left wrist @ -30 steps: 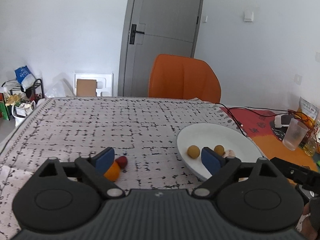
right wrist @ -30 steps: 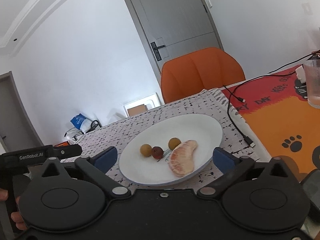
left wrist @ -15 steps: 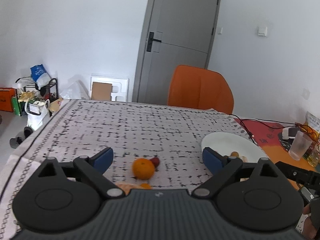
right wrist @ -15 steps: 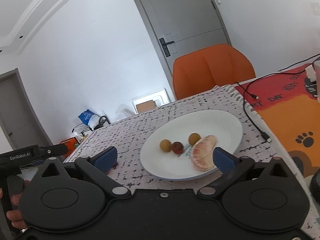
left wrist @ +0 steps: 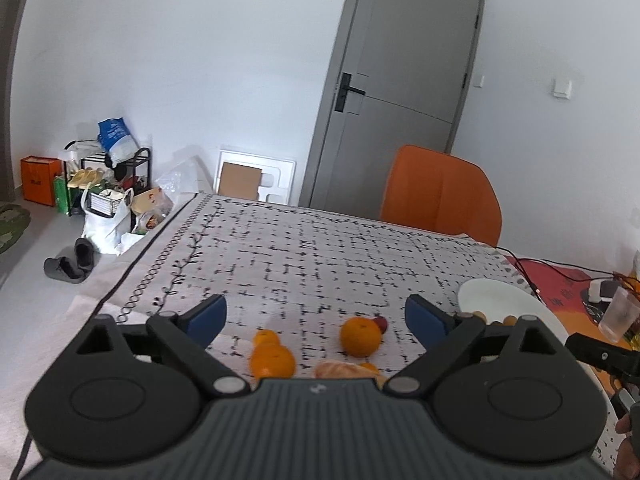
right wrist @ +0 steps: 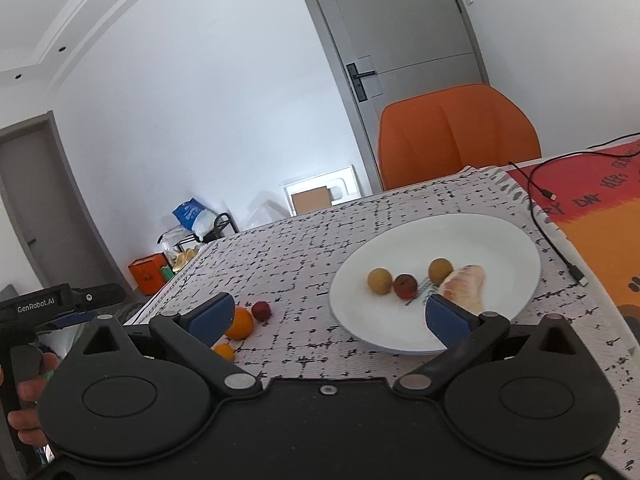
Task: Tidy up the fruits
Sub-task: 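Withdraw both open grippers from the plate back toward the remaining fruit, then grasp an orange with the left gripper while the right approaches the peeled tangerine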
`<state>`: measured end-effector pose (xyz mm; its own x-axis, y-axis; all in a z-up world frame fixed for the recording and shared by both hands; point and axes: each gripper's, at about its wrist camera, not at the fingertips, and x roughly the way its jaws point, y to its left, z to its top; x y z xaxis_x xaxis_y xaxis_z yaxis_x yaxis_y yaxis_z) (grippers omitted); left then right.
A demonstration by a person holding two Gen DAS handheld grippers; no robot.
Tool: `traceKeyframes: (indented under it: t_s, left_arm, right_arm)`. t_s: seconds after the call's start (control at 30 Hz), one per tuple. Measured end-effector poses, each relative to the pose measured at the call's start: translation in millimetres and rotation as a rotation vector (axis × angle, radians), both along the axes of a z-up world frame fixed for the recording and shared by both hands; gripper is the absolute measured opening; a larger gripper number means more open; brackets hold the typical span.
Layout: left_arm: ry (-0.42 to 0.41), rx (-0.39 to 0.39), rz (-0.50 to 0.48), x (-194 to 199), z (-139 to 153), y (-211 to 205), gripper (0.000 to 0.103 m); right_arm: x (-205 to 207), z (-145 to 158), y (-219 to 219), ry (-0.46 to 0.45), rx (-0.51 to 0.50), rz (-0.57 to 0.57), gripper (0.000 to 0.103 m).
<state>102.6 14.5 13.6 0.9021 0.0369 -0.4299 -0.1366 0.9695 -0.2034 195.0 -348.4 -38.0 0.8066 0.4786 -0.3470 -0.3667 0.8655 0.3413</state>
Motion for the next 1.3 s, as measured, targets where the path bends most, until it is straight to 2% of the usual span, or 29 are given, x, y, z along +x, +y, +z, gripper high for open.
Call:
traceKeyframes:
  t_s: [0.37,0.83,1.03,1.1,1.3]
  left_arm:
    - [0.013,-0.040,0.031,-11,-16,27,0.095]
    - [0.050,-0.071,0.031,-2,-41,40,0.091]
    - [0.059,-0.094,0.023,4,-51,43,0.082]
    - [0.074,-0.102,0.018,8,-55,44,0.075]
    - [0.098,-0.129,0.005,17,-66,47,0.065]
  right_arm:
    - [7,-4,30,0.020,-0.037,0.054,0.103]
    - [18,-18,57,0.055,-0.061,0.124,0.103]
    - [25,-22,67,0.064,-0.079,0.148,0.103]
    - [27,-24,71,0.064,-0.082,0.157,0.102]
    - [34,-30,86,0.075,-0.100,0.187,0.089]
